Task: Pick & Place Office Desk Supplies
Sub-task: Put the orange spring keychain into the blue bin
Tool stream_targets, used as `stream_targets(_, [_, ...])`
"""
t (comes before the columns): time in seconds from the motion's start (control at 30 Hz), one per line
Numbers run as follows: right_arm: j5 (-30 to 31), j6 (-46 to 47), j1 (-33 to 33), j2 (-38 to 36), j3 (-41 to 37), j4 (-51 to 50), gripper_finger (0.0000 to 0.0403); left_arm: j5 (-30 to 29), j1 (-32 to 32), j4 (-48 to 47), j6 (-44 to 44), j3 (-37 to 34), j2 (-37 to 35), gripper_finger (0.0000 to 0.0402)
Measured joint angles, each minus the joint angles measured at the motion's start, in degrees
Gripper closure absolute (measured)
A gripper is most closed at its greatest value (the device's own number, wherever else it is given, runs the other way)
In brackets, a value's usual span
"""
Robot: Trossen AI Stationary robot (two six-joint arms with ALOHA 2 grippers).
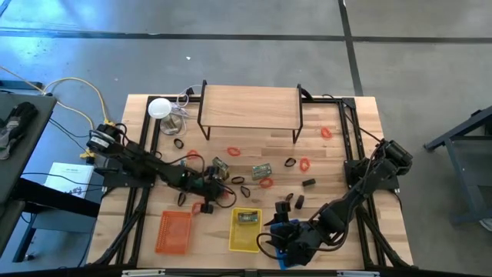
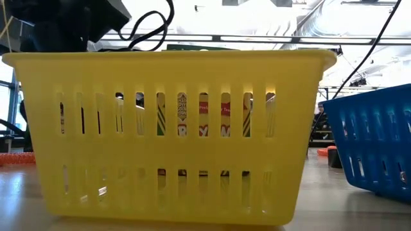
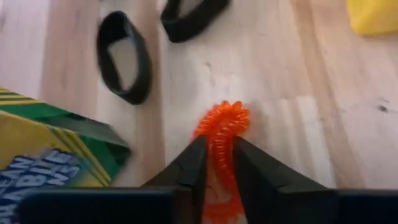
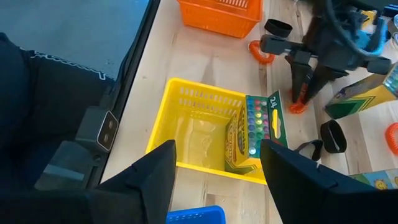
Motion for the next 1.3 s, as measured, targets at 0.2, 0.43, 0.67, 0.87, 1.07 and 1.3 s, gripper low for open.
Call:
stream_targets(0.2, [0.00,0.07,0.00,0.00,0.00,0.02,0.0183,-5.02,-2.99,0.13,-0.87,-0.12,0.12,0.0391])
stream_targets(0.43, [0.09,0.13,0.00,0.00,-0.02,0.02,0.0183,-10.43,-5.64,-0.59,-0.42,0.26,-1.76,0.0395])
stream_targets(0.67, [0.28,0.13,0.00,0.00,-0.36,0.58,0.0182,-21.55,-9.99,-13.55,-2.14,4.59,-6.41,0.0397])
stream_targets(0.87, [2.71,-1.55,-0.67,0.04,-1.80,3.44,0.0182,-29.29,-14.25,-14.48,1.75,8.01,-8.15,0.0397])
stream_targets(1.07, [8.33,-6.43,-2.74,0.04,-3.10,6.93,0.0182,-43.24,-18.69,-13.66,11.84,10.98,-8.47,0.0397])
stream_targets(1.3, [11.06,-18.37,-4.97,0.04,-3.21,13.37,0.0187,-43.02,-24.92,4.67,24.44,15.65,-9.64,0.0397])
